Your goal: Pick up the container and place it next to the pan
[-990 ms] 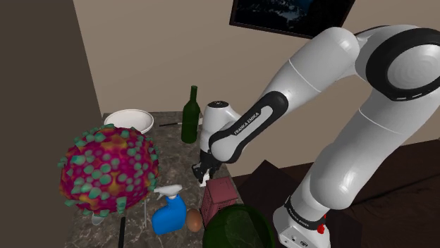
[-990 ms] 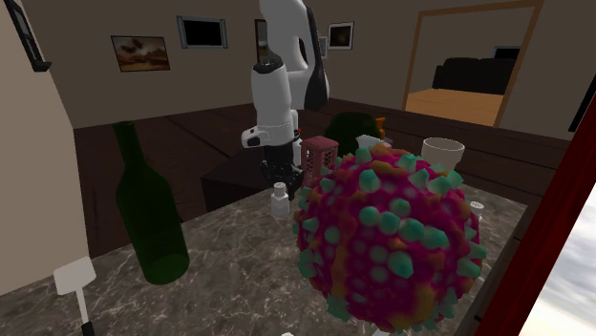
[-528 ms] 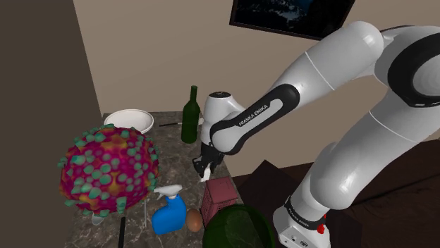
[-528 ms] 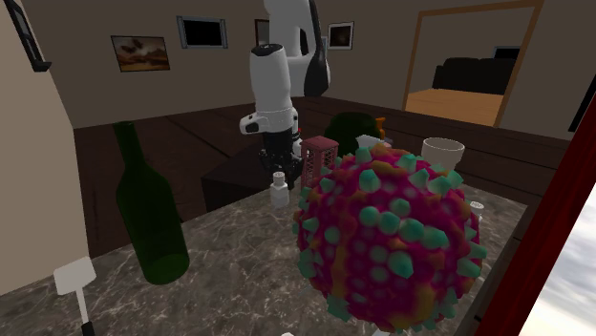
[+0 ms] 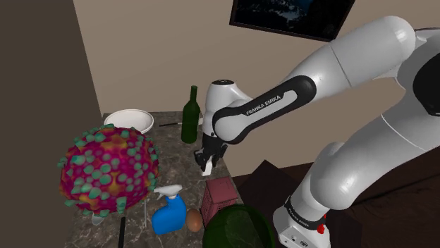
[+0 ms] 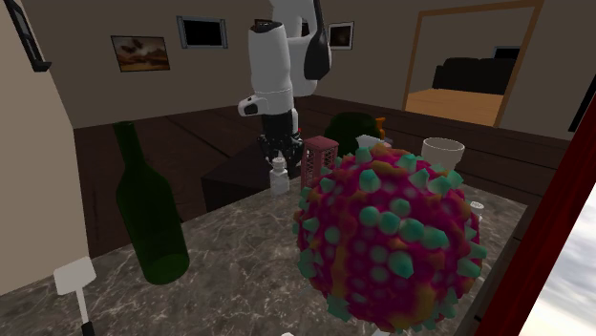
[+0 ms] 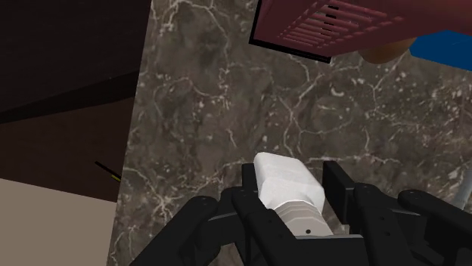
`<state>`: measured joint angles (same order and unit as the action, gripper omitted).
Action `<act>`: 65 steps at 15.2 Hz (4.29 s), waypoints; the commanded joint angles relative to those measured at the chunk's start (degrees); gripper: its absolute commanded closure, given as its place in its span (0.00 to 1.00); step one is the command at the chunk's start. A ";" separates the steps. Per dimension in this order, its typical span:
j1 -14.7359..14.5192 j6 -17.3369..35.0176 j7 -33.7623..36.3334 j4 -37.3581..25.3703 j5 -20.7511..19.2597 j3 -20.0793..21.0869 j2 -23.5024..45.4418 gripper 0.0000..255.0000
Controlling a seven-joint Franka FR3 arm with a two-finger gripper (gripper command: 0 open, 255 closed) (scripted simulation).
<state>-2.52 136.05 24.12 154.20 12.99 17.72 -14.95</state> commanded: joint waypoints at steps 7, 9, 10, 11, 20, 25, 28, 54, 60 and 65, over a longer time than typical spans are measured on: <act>-0.13 -7.90 0.10 -2.63 -0.02 -0.85 -5.28 1.00; -0.14 -9.78 0.14 -3.39 -0.08 -1.08 -6.41 1.00; -0.14 -10.72 0.17 -3.79 -0.12 -1.19 -6.95 1.00; -0.14 -11.65 0.20 -4.21 -0.16 -1.30 -7.47 1.00; 2.09 -14.70 0.35 -14.51 -3.27 -1.94 -0.09 1.00; 3.80 -15.49 0.96 -26.12 -6.94 -2.28 10.99 1.00; 4.29 -16.84 1.43 -33.77 -9.04 -2.60 17.49 1.00; 3.33 -10.86 2.61 -50.36 -15.05 -4.59 40.67 1.00; 3.04 -7.32 2.80 -49.53 -15.67 -4.96 43.43 1.00; 2.79 -4.84 2.95 -49.20 -16.14 -5.28 45.60 1.00</act>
<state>0.27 130.81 27.09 104.89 -3.09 12.49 30.39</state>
